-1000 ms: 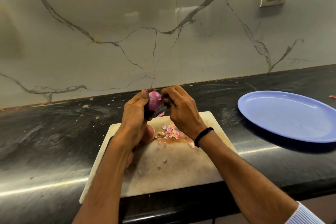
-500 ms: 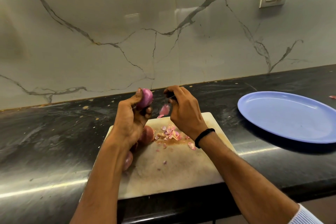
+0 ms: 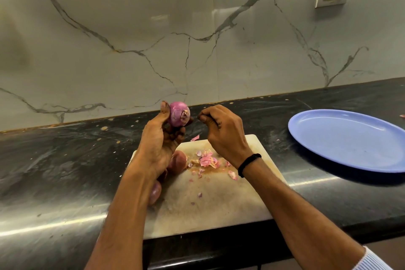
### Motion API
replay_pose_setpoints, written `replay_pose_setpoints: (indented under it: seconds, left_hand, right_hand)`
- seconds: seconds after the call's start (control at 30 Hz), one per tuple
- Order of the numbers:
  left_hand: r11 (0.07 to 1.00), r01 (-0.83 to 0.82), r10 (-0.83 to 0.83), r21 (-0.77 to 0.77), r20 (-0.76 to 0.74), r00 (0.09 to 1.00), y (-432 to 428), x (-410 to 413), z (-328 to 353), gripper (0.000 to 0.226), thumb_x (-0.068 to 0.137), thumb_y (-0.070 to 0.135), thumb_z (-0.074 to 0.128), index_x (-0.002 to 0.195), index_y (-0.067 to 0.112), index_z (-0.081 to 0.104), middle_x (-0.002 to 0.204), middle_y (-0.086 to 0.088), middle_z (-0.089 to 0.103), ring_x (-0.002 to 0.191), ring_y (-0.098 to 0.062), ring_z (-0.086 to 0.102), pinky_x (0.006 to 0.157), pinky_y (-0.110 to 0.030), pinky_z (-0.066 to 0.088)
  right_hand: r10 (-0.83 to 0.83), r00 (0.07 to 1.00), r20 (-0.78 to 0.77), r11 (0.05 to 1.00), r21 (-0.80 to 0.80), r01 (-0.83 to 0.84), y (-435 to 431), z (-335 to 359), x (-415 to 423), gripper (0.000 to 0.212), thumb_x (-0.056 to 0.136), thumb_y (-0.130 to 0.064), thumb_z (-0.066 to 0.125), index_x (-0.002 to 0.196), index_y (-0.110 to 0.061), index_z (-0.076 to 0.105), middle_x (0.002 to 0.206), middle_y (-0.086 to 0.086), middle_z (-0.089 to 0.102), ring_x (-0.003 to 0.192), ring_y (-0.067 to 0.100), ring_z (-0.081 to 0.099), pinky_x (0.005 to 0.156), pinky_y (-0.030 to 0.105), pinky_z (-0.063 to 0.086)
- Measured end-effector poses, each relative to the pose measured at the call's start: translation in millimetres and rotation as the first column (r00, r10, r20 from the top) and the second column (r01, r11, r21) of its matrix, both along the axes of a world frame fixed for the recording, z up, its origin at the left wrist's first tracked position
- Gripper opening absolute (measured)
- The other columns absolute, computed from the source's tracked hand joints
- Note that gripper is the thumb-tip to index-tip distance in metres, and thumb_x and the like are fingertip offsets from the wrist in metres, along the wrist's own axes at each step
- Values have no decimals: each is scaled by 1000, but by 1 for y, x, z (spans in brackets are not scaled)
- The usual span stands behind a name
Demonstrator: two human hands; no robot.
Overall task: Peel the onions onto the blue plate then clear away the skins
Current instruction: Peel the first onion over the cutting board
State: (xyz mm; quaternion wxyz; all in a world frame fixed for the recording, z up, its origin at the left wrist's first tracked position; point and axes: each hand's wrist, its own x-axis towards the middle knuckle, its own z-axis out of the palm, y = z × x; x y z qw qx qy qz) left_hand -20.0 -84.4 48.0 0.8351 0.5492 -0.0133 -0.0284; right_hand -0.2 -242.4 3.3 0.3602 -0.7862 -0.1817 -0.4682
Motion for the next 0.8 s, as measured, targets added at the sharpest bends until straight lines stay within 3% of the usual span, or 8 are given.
replay_pose_setpoints:
  seconds: [0.2, 0.4, 0.6, 0.8]
  left_hand:
    - [999, -2, 2, -33, 24, 1000, -2, -2, 0, 32, 98, 39, 55, 105, 11, 67, 83, -5, 75, 78, -16, 68, 75, -28, 57]
    - [996, 39, -36, -84, 41, 999, 0, -2, -1, 23, 102, 19, 49, 112, 7, 66, 105, -14, 75, 106, -29, 69, 80, -34, 60]
    - [996, 85, -82, -33, 81, 993, -1, 1, -3, 26, 102, 18, 49, 116, 4, 66, 110, -15, 72, 104, -29, 68, 80, -32, 61]
    - [993, 106, -113, 56, 144, 983, 1, 5, -8, 33, 96, 15, 55, 126, 2, 60, 126, -21, 64, 105, -30, 66, 74, -27, 59]
  right_hand:
    - [39, 998, -41, 999, 4, -39, 1, 2, -3, 19, 93, -9, 67, 110, -2, 68, 105, 11, 69, 97, 15, 62, 86, 4, 43]
    - [49, 999, 8, 998, 38, -50, 3, 3, -5, 14, 94, -9, 66, 106, -4, 70, 101, 8, 70, 94, 13, 63, 86, 7, 47]
    - [63, 997, 42, 997, 49, -65, 3, 4, -5, 12, 92, -9, 68, 103, -4, 71, 98, 7, 70, 92, 14, 64, 86, 17, 52]
    - [36, 995, 94, 999, 2, -37, 0, 2, -3, 6, 88, 2, 68, 92, -1, 72, 86, 7, 68, 79, 7, 59, 78, 9, 49]
